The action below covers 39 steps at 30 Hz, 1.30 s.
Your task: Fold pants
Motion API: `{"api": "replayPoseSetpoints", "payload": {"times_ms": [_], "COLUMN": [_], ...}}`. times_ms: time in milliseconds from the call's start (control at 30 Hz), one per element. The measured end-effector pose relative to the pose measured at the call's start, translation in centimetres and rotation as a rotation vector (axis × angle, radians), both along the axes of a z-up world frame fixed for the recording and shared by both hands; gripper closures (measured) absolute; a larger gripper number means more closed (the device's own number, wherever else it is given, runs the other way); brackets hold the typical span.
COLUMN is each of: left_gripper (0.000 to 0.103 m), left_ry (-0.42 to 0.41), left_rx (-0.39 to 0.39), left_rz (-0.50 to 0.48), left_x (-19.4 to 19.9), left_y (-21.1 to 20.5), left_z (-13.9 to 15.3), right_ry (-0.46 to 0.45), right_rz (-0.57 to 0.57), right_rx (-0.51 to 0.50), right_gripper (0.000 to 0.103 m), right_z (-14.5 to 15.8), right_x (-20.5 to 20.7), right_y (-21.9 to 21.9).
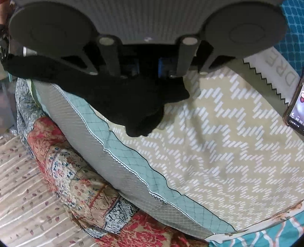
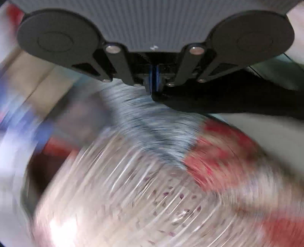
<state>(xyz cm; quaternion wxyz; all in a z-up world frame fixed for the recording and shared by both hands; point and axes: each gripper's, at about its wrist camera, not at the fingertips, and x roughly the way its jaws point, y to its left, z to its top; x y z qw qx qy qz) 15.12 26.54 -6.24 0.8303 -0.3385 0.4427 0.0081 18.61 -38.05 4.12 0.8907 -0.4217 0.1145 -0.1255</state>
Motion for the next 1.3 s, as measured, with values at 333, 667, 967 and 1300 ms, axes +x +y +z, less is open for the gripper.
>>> {"api": "replayPoseSetpoints", "payload": {"times_ms": [333,667,967,1300], "left_gripper": [0.044,0.008,0.063,0.093], "left_ry": [-0.037,-0.198,-0.139,-0.302], "left_rx": [0.228,0.567,0.722,0.747], "left_rz": [-0.075,-0.322,-0.555,-0.458], "left_x": [0.5,4.1,6.9,1.3], "left_y": [-1.7,-4.9,-8.8,-9.8], "left_z": [1.5,3.7,-0.9,4.7], "right_ry": [0.404,0.289,0.425,0.265], "right_rz": [-0.241,-0.309,-0.732,-0.6], "right_rx": [0.164,1.092,1.301,1.282], "right_gripper": [0.052,0.051,0.05,0.096], "right_z": [-8.5,1.6,-5.4,-2.9], "right_x": [-7.7,-0.1,13.9,12.5], "right_y": [-7.8,-9.7,-6.7,-5.9]}}
